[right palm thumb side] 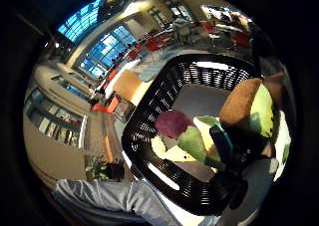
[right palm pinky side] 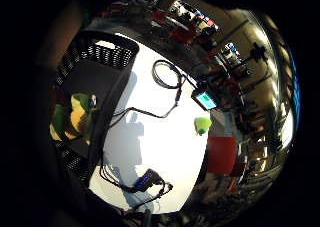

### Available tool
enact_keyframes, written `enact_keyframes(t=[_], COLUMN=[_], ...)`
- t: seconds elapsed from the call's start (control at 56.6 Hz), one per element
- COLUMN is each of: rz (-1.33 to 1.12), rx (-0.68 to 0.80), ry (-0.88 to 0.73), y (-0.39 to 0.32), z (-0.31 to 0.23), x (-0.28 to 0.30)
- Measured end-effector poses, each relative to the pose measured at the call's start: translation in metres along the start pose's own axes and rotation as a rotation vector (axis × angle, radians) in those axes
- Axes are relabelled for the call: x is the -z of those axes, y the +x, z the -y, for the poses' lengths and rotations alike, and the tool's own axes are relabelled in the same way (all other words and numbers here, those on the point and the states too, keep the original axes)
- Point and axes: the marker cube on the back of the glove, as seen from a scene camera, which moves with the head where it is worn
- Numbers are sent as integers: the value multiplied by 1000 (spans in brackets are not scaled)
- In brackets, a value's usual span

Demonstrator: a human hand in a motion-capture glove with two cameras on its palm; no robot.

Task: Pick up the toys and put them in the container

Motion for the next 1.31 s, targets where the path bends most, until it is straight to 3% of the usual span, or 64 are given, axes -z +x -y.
enact_keyframes(t=[0.159,0.3,0.477,0.954,1.095,1.307], rz=[-25,-7,53,-40,-29,-60], rx=[43,25,-36,-645,-783,-862], ry=[-15,-142,-122,-172,-215,-378], y=[-15,-12,20,299,341,368], z=[4,2,-6,-108,-129,-135], x=[-2,-4,2,-7,-27,-74])
